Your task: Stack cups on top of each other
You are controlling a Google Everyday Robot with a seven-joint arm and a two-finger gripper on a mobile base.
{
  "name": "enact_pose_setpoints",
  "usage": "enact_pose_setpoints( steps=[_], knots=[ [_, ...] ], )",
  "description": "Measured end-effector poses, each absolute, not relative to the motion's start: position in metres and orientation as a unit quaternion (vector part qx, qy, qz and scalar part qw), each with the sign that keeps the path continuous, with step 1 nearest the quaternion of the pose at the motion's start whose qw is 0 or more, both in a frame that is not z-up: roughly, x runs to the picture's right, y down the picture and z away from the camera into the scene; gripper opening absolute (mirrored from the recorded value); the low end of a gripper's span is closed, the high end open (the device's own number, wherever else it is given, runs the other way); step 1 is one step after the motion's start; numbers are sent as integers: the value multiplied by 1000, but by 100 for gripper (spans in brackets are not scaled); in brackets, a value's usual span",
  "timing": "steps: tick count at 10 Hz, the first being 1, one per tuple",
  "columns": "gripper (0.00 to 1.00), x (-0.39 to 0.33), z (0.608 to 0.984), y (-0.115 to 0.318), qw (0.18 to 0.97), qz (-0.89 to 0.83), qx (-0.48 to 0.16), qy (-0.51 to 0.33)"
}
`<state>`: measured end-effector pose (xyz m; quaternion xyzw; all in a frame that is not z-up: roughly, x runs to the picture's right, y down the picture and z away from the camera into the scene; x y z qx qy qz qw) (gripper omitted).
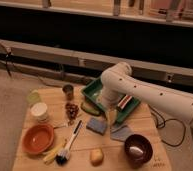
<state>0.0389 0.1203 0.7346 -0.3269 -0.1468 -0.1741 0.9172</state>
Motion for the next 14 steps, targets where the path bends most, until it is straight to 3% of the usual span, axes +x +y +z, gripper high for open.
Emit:
enact_pose_setpoints(
  steps=[8,14],
  knots=[
    [80,-111,725,124,876,-321,-308,-186],
    [80,-175,763,84,863,-366,-297,-181]
  ],
)
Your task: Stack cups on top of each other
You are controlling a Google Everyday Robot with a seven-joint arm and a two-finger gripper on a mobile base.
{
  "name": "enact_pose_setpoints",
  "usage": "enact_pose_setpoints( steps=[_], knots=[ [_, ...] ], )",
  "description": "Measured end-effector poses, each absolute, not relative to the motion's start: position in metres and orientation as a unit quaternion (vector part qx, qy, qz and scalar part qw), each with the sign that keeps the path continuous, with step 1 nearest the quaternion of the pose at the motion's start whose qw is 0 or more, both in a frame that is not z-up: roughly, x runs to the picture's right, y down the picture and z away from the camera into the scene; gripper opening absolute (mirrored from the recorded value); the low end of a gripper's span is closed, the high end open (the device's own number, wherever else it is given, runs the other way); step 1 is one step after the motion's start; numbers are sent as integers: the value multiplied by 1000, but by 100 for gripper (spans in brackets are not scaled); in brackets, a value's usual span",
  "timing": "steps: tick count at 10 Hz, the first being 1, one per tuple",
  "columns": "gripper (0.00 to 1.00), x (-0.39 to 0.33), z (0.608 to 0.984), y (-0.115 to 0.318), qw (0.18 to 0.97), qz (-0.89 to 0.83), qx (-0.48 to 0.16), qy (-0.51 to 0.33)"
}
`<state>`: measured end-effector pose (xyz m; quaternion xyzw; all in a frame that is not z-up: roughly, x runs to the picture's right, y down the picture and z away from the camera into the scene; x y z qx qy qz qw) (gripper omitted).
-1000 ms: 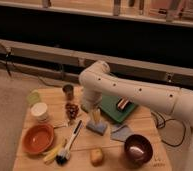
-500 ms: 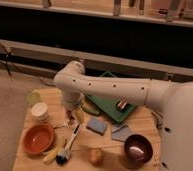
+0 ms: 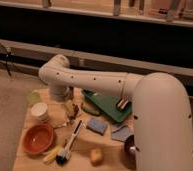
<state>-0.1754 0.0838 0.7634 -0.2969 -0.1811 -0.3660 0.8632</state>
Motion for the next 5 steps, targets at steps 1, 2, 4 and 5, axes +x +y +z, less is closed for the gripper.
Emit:
enact_pose_setpoints(
  steps=[1,2,4,5],
  knots=[
    [80,-187,774,79,863,-368,-296,-180],
    [80,-194,783,76,863,-370,-296,-178],
    [80,-196,803,65,867,-363,-297,-169],
    [80,-199,811,57,870,-359,-295,-164]
  ],
)
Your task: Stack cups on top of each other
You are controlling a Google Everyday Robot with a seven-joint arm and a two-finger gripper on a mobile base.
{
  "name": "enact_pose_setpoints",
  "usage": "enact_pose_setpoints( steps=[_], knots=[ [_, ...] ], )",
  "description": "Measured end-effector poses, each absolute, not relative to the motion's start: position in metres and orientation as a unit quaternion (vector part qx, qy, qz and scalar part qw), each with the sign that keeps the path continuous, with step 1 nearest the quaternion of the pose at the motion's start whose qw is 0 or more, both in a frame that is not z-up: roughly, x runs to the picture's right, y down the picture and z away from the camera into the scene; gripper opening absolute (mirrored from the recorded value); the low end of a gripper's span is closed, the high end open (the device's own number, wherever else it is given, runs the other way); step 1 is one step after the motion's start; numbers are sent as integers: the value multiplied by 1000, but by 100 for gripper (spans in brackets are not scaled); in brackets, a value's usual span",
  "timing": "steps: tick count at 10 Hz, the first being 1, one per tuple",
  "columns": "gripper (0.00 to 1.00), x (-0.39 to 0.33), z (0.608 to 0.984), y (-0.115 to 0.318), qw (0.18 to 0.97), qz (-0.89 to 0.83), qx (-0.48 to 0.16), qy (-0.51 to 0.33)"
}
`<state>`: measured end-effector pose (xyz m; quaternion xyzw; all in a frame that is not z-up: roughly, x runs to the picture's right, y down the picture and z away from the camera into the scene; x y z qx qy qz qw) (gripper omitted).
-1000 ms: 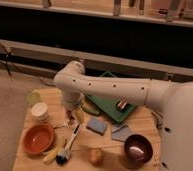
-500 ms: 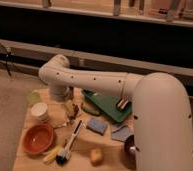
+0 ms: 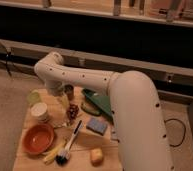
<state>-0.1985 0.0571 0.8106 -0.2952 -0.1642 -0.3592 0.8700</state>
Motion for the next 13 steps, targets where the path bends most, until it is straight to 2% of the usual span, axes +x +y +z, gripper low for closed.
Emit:
enact_pose_setpoints(
  steps=[8,13],
  knots=[
    [80,-176,856,3,893,-317,-289,-135],
    [80,-142,878,-4,902,-294,-295,-118]
  ],
)
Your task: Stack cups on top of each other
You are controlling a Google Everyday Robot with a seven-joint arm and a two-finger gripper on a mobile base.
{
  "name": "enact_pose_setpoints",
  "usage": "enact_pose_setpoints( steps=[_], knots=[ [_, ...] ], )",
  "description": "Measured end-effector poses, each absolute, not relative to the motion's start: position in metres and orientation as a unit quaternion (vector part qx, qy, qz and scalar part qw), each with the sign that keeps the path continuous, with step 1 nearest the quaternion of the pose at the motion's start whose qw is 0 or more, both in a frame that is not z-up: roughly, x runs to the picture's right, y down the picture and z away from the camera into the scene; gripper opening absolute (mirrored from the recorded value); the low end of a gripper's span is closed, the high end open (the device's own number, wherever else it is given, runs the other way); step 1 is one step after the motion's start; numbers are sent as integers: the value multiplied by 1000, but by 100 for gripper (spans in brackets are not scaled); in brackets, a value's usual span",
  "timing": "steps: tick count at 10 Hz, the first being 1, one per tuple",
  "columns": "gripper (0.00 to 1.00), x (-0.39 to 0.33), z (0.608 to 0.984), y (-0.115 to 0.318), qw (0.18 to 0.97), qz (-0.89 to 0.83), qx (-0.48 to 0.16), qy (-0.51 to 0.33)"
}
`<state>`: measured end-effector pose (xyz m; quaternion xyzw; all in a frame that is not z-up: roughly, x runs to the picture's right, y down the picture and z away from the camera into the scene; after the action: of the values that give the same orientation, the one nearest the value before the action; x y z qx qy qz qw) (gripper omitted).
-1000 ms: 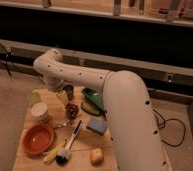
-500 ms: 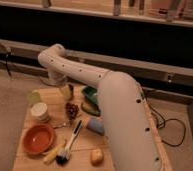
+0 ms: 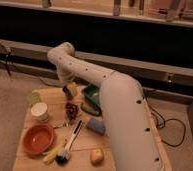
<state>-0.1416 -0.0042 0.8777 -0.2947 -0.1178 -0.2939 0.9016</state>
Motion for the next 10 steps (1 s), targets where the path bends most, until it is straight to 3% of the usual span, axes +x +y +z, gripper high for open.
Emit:
enact_pose_setpoints(
  steps=[10],
  knots=[
    [80,-102,900,13,904,-269,-317,-101]
  ],
)
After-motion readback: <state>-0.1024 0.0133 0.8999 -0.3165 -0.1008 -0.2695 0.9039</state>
